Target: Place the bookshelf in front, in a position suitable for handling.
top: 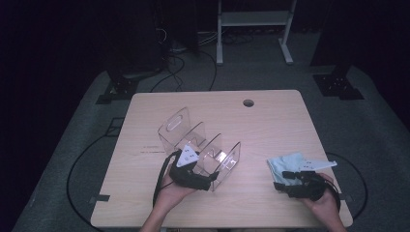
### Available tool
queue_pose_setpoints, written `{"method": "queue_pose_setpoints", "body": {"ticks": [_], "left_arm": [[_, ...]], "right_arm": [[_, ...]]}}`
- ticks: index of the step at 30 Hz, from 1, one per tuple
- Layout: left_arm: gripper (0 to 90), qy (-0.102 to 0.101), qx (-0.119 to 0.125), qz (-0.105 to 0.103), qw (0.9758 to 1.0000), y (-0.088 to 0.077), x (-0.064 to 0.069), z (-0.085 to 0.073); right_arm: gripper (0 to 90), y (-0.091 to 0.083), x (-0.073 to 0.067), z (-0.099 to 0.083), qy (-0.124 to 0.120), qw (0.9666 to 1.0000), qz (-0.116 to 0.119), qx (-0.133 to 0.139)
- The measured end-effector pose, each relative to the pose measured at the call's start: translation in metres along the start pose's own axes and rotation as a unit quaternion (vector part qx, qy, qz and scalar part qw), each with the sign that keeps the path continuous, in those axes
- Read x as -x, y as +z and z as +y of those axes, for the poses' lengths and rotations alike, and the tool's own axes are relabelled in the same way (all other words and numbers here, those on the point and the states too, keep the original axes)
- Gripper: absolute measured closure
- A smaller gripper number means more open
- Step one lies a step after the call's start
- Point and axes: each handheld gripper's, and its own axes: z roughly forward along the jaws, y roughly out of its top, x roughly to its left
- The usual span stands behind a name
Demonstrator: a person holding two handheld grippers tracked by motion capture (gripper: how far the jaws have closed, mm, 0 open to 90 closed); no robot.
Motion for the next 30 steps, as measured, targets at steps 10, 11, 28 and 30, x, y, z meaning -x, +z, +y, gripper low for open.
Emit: {"method": "queue_pose_setpoints", "body": {"ticks": [10, 11, 28, 30], "left_arm": [[3.1, 0.005, 0.001, -0.021, 0.9998, 0.003, 0.009, 0.0], [3.0, 0.006, 0.0, -0.023, 0.9997, 0.003, 0.011, 0.0], [2.7, 0.017, 0.024, -0.05, 0.9983, -0.013, 0.01, 0.007], [2.7, 0.02, 0.031, -0.047, 0.9982, -0.019, 0.008, 0.01]], "right_arm": [[36.2, 0.01, 0.031, 0.029, -0.002, 0.9972, -0.067, -0.033], [36.3, 0.013, 0.033, 0.031, -0.003, 0.9966, -0.073, -0.039], [70.6, 0.03, 0.03, 0.021, -0.023, 0.9892, -0.124, -0.074], [74.2, 0.029, 0.029, 0.021, -0.02, 0.9894, -0.123, -0.074]]}}
